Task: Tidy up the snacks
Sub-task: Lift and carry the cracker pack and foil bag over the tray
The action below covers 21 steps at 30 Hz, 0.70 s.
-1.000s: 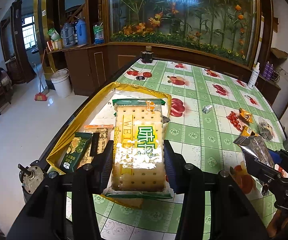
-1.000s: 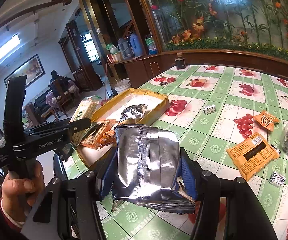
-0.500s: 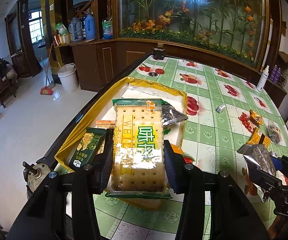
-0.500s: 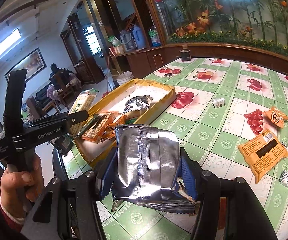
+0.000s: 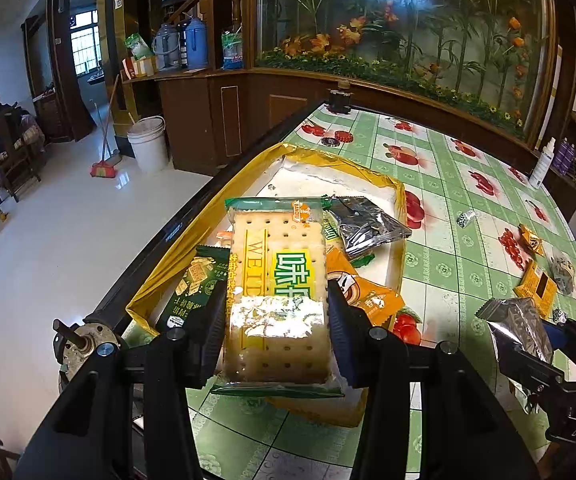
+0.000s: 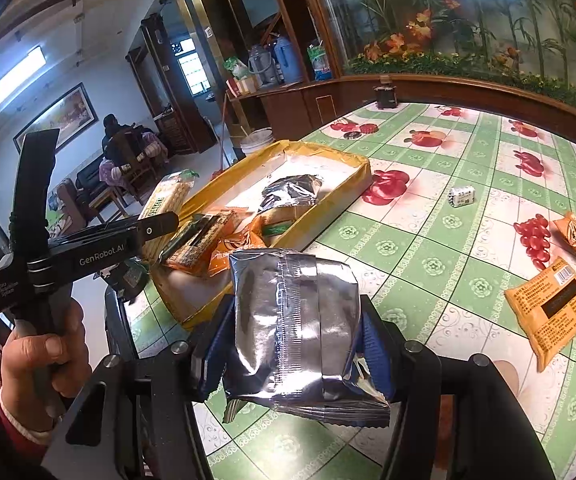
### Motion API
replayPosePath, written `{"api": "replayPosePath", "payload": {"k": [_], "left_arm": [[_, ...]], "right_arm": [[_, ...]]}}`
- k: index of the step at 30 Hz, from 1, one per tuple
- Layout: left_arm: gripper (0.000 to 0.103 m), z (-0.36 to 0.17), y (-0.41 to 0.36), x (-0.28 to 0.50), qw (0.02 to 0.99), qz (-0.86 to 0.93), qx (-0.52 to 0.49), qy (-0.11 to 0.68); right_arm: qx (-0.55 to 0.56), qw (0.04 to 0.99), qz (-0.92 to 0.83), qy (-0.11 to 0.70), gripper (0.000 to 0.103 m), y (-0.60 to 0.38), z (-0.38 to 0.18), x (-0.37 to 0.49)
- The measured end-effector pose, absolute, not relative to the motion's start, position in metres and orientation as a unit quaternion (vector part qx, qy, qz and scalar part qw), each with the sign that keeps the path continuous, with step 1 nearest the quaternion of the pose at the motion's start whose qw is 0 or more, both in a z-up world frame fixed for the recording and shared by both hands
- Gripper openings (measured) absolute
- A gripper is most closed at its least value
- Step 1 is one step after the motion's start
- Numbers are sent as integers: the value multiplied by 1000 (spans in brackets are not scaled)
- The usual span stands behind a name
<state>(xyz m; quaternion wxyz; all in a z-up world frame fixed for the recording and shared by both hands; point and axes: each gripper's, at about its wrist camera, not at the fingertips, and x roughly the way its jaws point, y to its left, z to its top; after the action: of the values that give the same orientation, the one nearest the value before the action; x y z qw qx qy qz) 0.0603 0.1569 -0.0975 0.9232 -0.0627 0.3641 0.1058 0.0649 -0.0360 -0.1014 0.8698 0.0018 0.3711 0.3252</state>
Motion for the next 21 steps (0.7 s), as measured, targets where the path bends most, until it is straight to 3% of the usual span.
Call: {"api": "replayPosePath", "payload": {"k": [21], "left_arm": [[45,-112,196,68,914,136,-82,374]], "right_arm": [[-21,851,378,365,59,57,-102,112]]}}
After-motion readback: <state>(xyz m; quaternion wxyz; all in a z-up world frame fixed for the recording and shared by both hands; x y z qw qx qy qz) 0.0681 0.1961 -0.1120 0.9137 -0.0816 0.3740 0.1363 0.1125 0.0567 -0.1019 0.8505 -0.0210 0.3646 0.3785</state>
